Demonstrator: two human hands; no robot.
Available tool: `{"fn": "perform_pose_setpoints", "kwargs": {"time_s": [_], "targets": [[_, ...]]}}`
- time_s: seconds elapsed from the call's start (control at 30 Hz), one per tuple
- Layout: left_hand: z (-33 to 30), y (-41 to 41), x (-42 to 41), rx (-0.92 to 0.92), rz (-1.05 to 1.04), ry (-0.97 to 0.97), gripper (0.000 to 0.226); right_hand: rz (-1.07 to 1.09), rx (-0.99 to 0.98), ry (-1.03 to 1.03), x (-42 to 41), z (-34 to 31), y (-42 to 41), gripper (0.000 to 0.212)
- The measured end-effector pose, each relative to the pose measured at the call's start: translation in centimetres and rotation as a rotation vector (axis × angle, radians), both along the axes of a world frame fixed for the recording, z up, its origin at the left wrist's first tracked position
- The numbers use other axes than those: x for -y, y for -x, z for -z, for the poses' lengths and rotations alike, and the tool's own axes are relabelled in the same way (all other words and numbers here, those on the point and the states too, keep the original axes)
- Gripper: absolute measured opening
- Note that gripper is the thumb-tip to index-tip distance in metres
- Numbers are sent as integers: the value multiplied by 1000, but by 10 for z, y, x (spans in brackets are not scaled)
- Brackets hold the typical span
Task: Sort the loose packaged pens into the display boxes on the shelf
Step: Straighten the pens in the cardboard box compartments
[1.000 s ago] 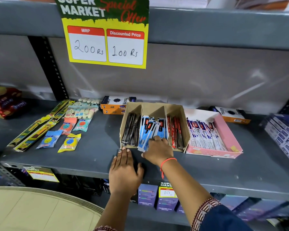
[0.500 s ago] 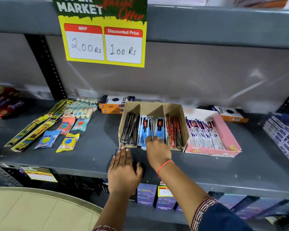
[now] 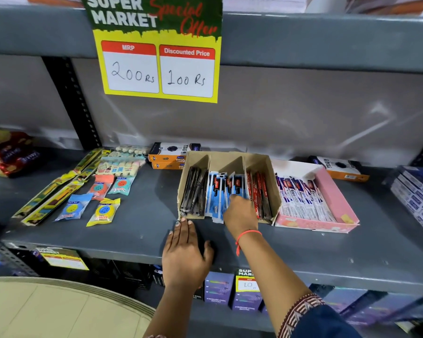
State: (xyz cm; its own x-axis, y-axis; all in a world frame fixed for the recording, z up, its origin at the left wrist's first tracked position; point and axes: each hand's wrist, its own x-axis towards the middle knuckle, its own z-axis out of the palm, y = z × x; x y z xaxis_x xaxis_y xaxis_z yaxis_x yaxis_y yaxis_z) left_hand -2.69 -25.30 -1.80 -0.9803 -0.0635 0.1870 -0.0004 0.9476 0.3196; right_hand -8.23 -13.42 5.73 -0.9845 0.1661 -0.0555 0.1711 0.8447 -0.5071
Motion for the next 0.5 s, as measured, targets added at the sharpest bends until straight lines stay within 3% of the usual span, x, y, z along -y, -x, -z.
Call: {"fn": "perform_pose_setpoints", "kwargs": {"time_s": [0.27, 0.43, 0.5], "targets": [[0, 0, 0, -2, 6, -3, 67, -112, 122, -238, 6, -5, -11, 46], [-2, -1, 0, -5, 9, -26, 66, -172, -41, -329, 18, 13, -22, 46], [-3, -2, 0, -4, 9, -29, 65, -258, -20, -348, 21, 22, -22, 53]]}}
